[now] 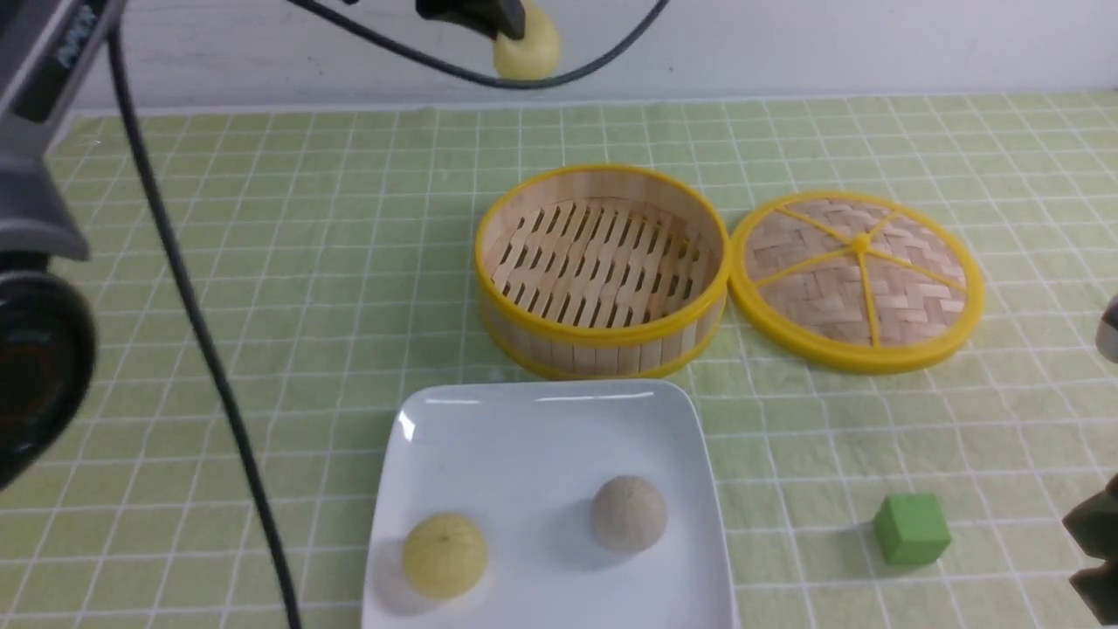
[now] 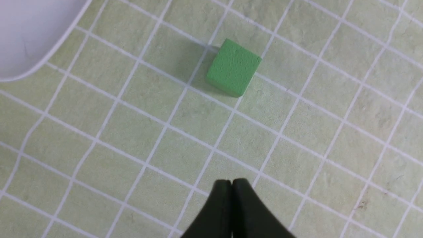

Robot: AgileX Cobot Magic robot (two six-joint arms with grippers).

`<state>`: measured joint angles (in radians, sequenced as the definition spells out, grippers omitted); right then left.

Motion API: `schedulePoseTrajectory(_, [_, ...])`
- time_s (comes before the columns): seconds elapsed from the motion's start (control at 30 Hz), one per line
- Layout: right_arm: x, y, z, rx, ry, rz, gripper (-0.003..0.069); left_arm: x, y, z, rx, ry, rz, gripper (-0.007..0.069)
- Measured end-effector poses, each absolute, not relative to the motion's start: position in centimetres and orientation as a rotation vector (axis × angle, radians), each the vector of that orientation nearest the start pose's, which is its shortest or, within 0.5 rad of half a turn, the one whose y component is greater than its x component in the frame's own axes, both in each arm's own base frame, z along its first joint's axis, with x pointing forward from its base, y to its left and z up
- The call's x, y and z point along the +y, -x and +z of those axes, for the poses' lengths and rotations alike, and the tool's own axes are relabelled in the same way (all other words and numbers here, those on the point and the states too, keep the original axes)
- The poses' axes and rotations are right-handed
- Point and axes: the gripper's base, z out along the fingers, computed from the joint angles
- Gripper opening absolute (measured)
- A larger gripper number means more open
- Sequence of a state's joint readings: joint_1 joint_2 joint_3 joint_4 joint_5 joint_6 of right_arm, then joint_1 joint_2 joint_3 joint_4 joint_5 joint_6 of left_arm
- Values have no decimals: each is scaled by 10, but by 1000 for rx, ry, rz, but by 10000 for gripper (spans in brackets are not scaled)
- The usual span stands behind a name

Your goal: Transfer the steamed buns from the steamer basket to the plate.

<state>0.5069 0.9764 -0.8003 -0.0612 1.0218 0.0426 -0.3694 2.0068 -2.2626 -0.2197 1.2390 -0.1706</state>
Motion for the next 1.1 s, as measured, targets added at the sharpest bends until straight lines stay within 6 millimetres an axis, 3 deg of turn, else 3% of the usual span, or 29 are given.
schedulePoseTrajectory(0.1, [77, -148, 297, 2600, 642, 94, 19, -172, -377, 372, 2630, -316, -473, 20])
schedulePoseTrajectory(0.3, [78, -147, 297, 2598, 633, 123, 26, -168, -317, 283, 2962, -405, -373, 20])
schedulePoseTrajectory(0.37, [79, -148, 297, 2593, 631, 128, 27, -170, -305, 258, 2999, -417, -357, 20])
schedulePoseTrajectory(0.4, [79, -148, 297, 2594, 630, 129, 27, -171, -305, 258, 2992, -414, -359, 20])
schedulePoseTrajectory(0.5, [79, -146, 296, 2620, 631, 136, 29, -174, -295, 227, 2977, -413, -349, 31])
schedulePoseTrajectory(0.67, [75, -138, 299, 2633, 630, 142, 29, -180, -293, 215, 2911, -416, -356, 78])
schedulePoseTrajectory(0.73, [69, -126, 307, 2613, 623, 152, 30, -184, -294, 214, 2870, -425, -360, 142])
schedulePoseTrajectory(0.9, [46, -86, 325, 2534, 601, 178, 33, -187, -301, 217, 2781, -414, -376, 295])
schedulePoseTrajectory(0.97, [41, -76, 329, 2508, 594, 186, 34, -188, -301, 217, 2773, -412, -378, 317])
schedulePoseTrajectory(1.1, [18, -36, 341, 2330, 550, 240, 38, -186, -301, 220, 2760, -421, -369, 358])
